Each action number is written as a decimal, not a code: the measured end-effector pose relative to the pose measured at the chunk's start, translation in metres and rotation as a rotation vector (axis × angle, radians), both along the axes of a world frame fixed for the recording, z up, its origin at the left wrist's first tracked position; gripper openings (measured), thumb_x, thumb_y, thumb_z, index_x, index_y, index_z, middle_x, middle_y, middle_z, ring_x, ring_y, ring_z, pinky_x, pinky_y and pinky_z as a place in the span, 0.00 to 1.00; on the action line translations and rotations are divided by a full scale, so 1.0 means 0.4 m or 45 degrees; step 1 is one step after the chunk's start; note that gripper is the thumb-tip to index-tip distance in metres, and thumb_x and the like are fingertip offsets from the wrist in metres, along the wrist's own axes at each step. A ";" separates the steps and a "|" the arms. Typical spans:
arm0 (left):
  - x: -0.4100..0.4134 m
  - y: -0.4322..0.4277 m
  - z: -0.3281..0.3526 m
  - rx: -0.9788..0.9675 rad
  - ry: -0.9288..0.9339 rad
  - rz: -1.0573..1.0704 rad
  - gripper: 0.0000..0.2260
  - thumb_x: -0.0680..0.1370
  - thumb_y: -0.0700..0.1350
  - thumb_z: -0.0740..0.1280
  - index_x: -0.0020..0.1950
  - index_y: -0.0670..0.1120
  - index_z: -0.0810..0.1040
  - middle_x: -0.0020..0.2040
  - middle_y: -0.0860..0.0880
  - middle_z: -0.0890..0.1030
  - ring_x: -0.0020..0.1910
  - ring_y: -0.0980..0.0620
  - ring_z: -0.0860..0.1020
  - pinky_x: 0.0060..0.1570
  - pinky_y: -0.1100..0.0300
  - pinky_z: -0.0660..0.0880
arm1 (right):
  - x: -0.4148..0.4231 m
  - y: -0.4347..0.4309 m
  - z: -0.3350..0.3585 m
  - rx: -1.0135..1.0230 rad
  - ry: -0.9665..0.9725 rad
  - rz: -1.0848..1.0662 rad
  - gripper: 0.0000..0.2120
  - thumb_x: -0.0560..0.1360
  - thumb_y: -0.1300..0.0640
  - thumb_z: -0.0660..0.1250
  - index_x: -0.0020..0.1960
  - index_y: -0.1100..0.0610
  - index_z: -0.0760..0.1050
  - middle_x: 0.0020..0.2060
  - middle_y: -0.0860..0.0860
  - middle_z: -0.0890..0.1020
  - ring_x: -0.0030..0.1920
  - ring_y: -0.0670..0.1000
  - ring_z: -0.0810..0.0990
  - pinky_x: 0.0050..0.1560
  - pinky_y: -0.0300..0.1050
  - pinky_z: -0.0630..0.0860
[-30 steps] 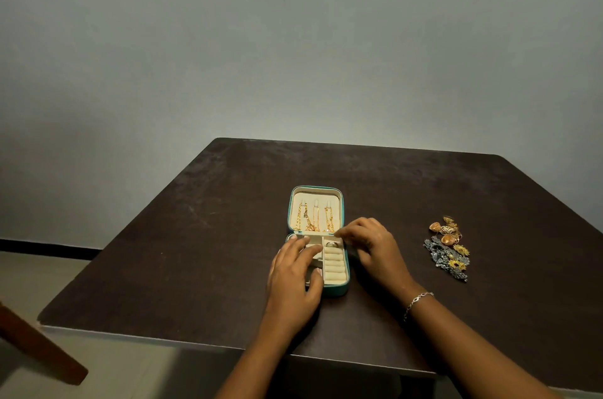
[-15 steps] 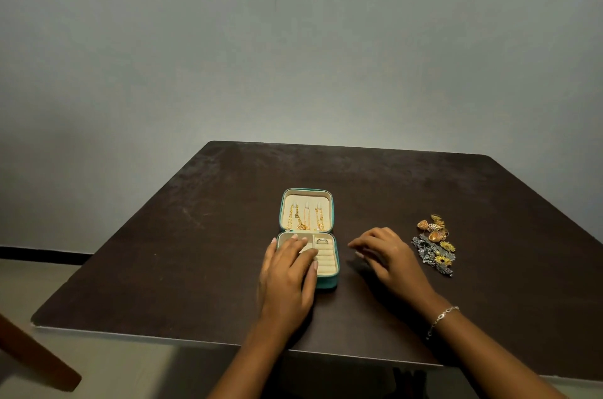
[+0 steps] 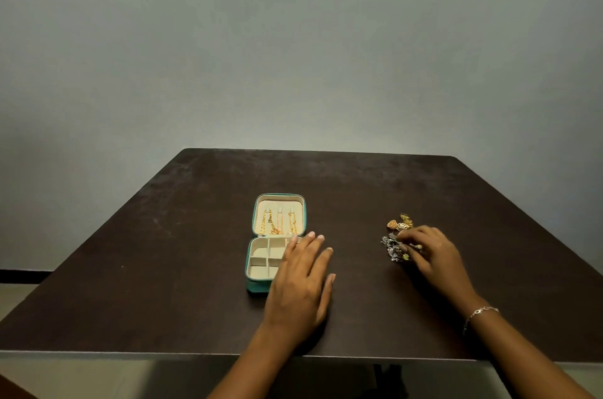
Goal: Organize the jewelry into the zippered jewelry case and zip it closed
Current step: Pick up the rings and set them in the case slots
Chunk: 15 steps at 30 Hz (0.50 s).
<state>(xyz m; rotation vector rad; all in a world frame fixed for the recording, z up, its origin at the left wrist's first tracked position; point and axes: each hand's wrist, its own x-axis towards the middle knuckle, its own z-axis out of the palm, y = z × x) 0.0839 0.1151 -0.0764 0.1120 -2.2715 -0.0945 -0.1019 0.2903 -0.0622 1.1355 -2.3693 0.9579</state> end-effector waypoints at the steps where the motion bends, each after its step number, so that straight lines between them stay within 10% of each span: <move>1: -0.015 0.016 0.002 -0.002 -0.010 -0.027 0.17 0.76 0.48 0.58 0.58 0.42 0.77 0.60 0.43 0.78 0.64 0.47 0.73 0.69 0.50 0.57 | -0.015 0.005 0.002 -0.020 -0.034 -0.059 0.08 0.70 0.65 0.70 0.47 0.55 0.81 0.42 0.49 0.80 0.44 0.51 0.76 0.42 0.48 0.74; 15: -0.126 0.061 -0.036 0.182 0.000 -0.092 0.15 0.74 0.48 0.58 0.56 0.43 0.76 0.55 0.45 0.80 0.61 0.51 0.71 0.67 0.53 0.60 | -0.160 -0.017 -0.001 0.105 -0.418 -0.429 0.10 0.72 0.65 0.67 0.44 0.51 0.80 0.48 0.51 0.79 0.51 0.51 0.78 0.53 0.52 0.77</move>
